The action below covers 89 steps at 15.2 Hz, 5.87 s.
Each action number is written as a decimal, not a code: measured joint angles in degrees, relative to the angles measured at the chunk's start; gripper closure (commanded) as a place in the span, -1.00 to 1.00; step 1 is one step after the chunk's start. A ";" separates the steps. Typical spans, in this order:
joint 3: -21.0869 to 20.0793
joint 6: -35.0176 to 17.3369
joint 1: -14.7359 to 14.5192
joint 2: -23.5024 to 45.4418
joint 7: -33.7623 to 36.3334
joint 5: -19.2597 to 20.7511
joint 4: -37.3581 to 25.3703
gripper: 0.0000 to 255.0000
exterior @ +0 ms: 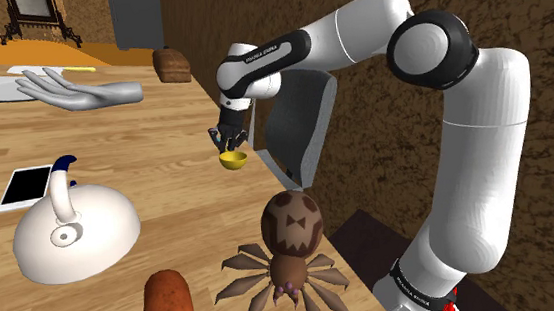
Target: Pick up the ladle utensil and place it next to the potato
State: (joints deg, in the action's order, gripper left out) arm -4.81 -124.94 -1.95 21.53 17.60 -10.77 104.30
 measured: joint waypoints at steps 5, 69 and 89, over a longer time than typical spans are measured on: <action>-0.03 -0.01 -0.03 0.00 0.02 -0.01 -0.01 1.00; -10.14 -5.38 -9.84 -28.50 16.54 -4.87 30.53 1.00; -10.23 -10.30 -9.87 -25.44 15.60 -5.04 32.42 -1.00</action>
State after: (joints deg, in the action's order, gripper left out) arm -15.03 -135.24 -11.82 -3.92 33.20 -15.82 136.72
